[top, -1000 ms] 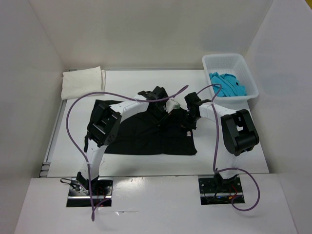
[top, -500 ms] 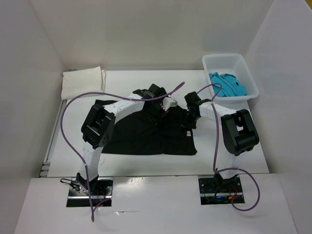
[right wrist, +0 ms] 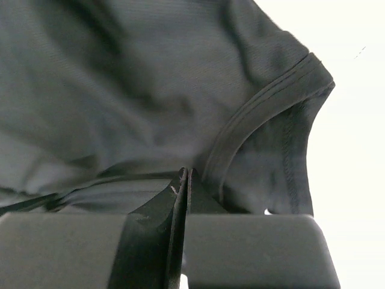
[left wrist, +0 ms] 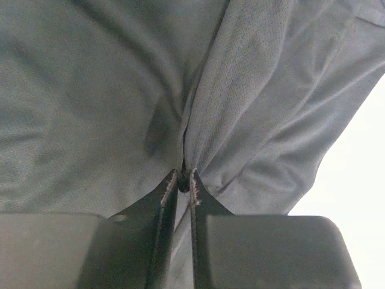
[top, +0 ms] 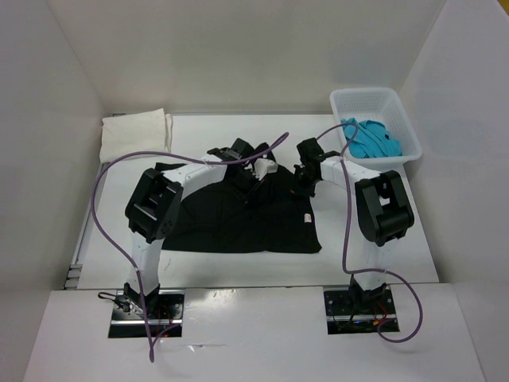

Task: Fold and stack the t-shirts

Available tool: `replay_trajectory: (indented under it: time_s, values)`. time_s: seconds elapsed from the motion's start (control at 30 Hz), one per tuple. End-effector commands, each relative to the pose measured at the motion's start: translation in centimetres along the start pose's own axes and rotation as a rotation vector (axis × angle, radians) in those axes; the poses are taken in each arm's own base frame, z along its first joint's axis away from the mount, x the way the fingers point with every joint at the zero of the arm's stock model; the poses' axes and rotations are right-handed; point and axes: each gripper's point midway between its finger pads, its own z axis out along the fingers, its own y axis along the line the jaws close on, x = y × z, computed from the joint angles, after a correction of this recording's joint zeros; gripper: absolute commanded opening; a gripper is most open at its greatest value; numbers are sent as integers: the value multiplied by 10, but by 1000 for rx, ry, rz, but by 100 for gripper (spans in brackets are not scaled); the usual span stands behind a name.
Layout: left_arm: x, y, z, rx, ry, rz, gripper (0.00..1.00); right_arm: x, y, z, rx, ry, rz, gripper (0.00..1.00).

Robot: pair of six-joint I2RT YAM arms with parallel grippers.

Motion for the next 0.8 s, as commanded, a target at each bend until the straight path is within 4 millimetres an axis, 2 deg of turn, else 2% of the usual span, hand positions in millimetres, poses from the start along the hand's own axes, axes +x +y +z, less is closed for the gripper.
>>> replay_trajectory:
  time_s: [0.0,0.17,0.53,0.63,0.67,0.7,0.73,0.77]
  values:
    - [-13,-1,-10,-34,-53,4,21,-21,2,3,13,-60,-27,0]
    - [-15,6,-13,-86,-77,-16,23,-29,-1,5,28,-82,-19,1]
    - [-18,8,-21,-131,-109,-20,23,-46,12,11,-25,-124,-55,2]
    - [-20,7,-28,-142,-116,-17,23,-46,12,11,-16,-111,-53,44]
    - [-19,8,-30,-154,-108,-21,26,-48,8,8,11,-125,-51,62]
    - [-22,13,-43,-187,-121,-1,29,-50,7,2,21,-138,-51,71]
    - [-20,11,-50,-195,-114,5,30,-56,11,-19,16,-183,-39,79]
    - [-27,12,-73,-223,-158,16,35,-57,1,-30,64,-222,-19,100]
